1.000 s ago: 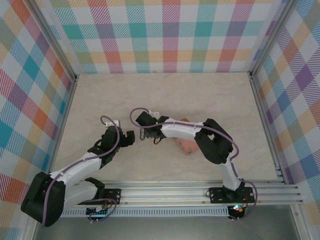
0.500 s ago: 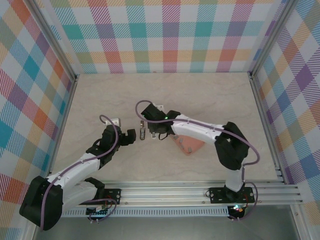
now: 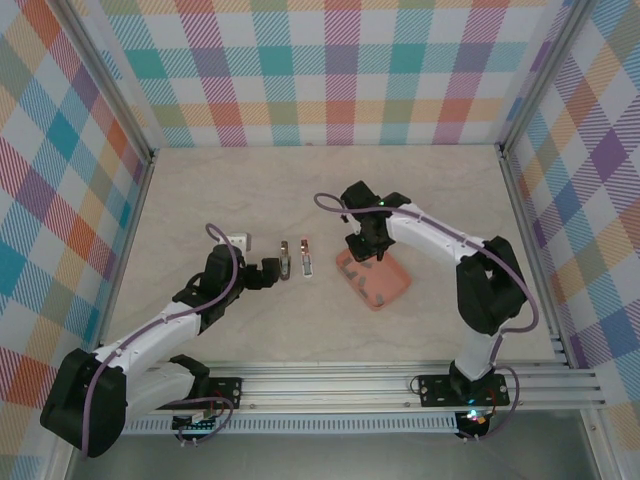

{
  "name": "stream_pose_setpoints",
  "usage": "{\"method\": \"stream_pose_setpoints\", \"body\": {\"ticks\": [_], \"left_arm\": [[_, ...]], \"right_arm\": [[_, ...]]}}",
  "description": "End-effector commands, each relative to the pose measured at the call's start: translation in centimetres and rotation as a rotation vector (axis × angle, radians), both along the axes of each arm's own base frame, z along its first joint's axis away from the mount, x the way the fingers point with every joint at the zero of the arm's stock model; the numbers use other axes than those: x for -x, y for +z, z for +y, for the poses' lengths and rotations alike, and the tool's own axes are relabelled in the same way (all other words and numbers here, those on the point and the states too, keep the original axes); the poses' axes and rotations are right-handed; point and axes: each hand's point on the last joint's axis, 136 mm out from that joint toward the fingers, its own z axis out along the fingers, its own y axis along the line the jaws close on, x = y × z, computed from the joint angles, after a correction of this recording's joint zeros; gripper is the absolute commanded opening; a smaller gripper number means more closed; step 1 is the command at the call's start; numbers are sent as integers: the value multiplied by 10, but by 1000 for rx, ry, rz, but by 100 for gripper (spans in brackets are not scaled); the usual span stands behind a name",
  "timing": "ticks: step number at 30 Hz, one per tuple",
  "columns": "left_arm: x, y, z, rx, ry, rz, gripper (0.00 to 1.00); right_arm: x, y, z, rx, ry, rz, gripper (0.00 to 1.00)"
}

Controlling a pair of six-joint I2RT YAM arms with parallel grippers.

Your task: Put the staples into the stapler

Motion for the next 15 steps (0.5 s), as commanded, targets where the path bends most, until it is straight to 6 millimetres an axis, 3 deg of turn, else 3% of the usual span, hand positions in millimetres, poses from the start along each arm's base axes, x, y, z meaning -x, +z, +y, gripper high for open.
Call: {"method": "stream_pose_setpoints", "body": {"ticks": [1, 15], "left_arm": [[-5, 13, -4, 7, -24, -29, 100], [-2, 8, -1, -32, -29, 3, 100]], "right_arm": [[13, -4, -1, 17, 134, 92, 32], [-21, -34, -5, 30, 257, 164, 33]]}}
